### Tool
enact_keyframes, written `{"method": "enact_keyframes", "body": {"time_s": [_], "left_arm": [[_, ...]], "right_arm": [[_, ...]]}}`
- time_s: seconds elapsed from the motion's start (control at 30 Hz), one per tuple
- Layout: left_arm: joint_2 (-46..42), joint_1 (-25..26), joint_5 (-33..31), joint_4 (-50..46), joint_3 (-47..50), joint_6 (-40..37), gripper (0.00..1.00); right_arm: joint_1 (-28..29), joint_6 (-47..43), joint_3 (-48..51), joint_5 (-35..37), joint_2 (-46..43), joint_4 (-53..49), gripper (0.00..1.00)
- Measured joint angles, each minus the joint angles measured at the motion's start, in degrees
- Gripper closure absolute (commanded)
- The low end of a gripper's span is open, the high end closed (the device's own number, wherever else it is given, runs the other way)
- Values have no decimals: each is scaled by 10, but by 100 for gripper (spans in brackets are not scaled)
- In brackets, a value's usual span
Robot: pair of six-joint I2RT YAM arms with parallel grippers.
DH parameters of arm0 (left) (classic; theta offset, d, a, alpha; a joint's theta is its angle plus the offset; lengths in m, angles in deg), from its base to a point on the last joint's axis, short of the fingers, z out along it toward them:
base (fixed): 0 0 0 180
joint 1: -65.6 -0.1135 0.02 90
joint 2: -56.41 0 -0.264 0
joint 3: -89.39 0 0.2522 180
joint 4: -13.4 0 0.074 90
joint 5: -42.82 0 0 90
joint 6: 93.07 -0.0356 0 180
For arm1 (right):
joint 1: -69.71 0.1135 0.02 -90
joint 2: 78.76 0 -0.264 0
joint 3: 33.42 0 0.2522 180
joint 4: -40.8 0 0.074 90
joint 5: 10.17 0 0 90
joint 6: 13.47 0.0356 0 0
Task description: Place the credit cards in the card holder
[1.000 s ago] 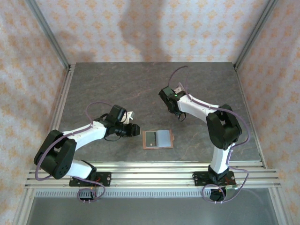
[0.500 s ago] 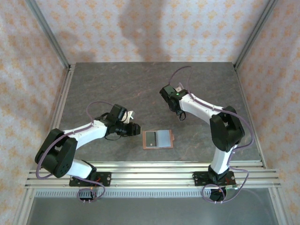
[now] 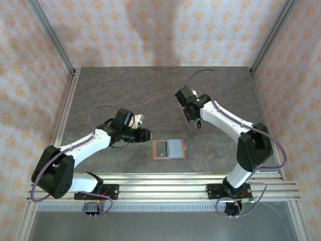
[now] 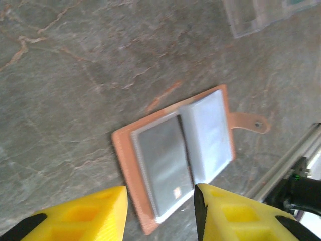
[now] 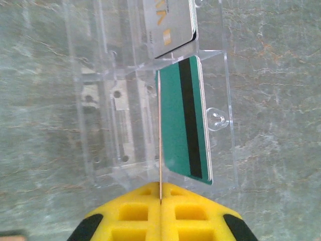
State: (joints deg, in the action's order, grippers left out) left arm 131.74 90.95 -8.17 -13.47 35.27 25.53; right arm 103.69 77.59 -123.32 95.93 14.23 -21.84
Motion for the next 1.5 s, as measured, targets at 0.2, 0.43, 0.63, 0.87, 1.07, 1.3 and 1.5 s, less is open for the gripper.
{"method": "enact_keyframes", "body": {"time_s": [0.2,0.43,0.63,0.87,1.07,1.3,1.5], "left_arm": [[-40,0,42,45,0,51,58],[-57,0,112,182,3,147,58],[-57,5,155,293,4,220,57],[-35,31,178,397,6,275,58],[2,35,189,491,23,333,61],[10,35,191,525,33,360,63],[9,37,191,518,33,355,62]], "right_arm": [[-4,19,2,-121,-98,5,100],[-37,77,79,-305,-250,76,100],[-57,165,183,-473,-312,178,100],[-62,256,246,-630,-315,285,100],[-63,313,279,-697,-318,368,100],[-68,343,298,-717,-321,404,100],[-68,339,301,-720,-326,395,100]]}}
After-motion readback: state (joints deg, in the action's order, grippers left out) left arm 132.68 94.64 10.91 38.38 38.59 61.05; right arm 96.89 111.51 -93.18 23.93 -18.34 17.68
